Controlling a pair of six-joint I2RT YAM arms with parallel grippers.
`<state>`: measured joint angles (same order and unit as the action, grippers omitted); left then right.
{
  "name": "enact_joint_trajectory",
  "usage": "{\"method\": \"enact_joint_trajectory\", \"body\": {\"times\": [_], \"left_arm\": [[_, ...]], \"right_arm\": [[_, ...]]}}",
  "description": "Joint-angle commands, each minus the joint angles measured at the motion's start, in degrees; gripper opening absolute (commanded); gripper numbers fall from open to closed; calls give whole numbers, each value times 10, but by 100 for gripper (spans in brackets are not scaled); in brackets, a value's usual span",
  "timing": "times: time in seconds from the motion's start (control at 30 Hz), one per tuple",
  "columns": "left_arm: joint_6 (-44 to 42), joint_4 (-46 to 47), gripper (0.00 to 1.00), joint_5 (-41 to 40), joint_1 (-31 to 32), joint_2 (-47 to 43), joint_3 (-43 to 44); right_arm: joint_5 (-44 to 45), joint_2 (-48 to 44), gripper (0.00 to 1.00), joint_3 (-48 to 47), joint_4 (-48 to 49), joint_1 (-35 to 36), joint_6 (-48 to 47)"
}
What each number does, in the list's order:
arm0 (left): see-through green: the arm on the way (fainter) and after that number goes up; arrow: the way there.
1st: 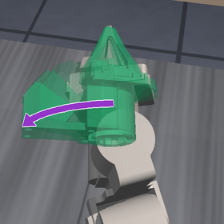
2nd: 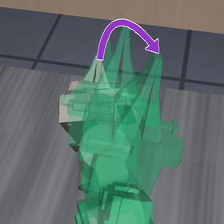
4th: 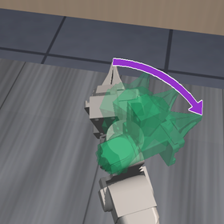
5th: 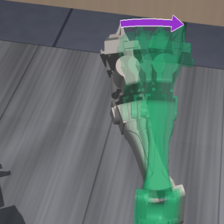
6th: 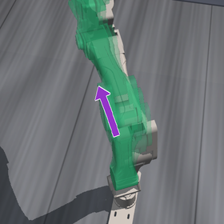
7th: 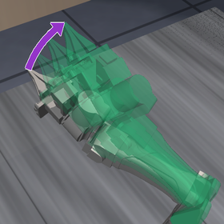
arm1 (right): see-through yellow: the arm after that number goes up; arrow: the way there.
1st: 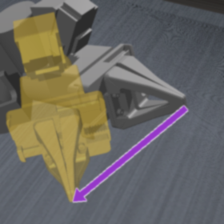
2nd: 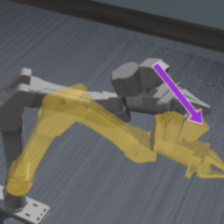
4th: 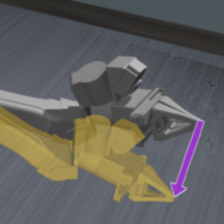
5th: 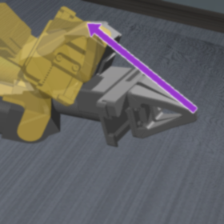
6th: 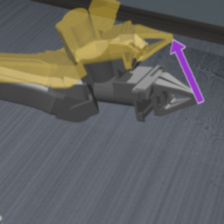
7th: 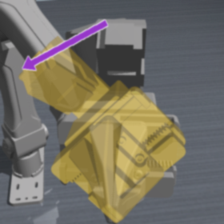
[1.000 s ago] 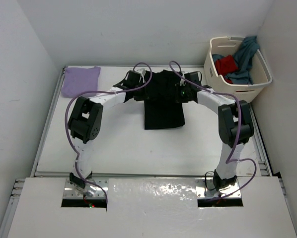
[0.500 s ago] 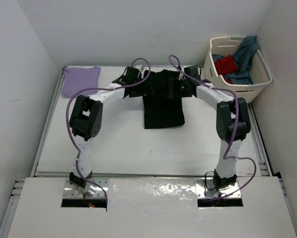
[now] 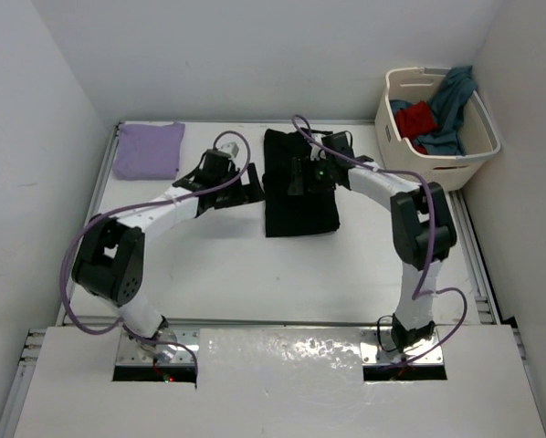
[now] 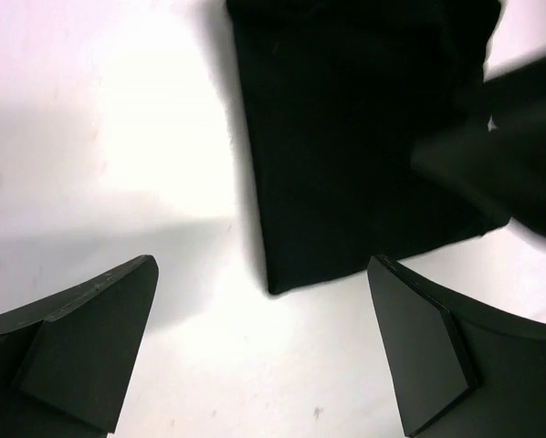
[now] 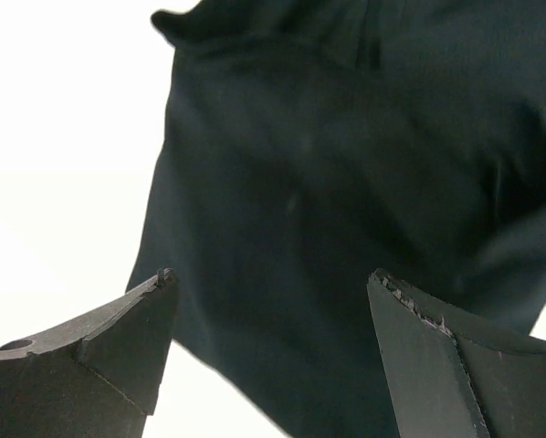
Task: Fold and stack the t-shirts
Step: Fold the folded rectangular tshirt in 1/3 of the way
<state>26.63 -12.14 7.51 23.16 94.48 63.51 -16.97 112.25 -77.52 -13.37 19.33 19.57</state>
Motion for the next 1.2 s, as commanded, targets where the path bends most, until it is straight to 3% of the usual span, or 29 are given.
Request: {"method": "enact_joint_trajectory", "body": {"times": [0.0, 0.4, 0.7, 0.73, 0.87, 1.07, 1.13, 1.17], "left_arm": [[19, 23, 100, -11, -3, -39, -43], [8, 2, 100, -10, -3, -40, -56], [-5, 4, 100, 15, -3, -13, -44], [-8, 7, 100, 27, -3, -12, -44], [-11, 25, 100, 41, 9, -2, -44], [-4, 56, 100, 62, 37, 33, -37], [0, 62, 100, 67, 39, 46, -30], [2, 64, 100, 76, 41, 47, -30]], "right_arm": [[-16, 48, 82, -61, 37, -5, 5], [80, 212, 82, -298, 43, -19, -4], [94, 190, 88, -321, 34, -27, -39], [94, 178, 99, -310, 26, -27, -45], [122, 79, 99, -242, 24, -26, -57], [186, -124, 99, 18, 24, -30, -11], [165, -164, 99, 111, 46, -32, 23], [83, -193, 99, 137, 62, -32, 25]]}}
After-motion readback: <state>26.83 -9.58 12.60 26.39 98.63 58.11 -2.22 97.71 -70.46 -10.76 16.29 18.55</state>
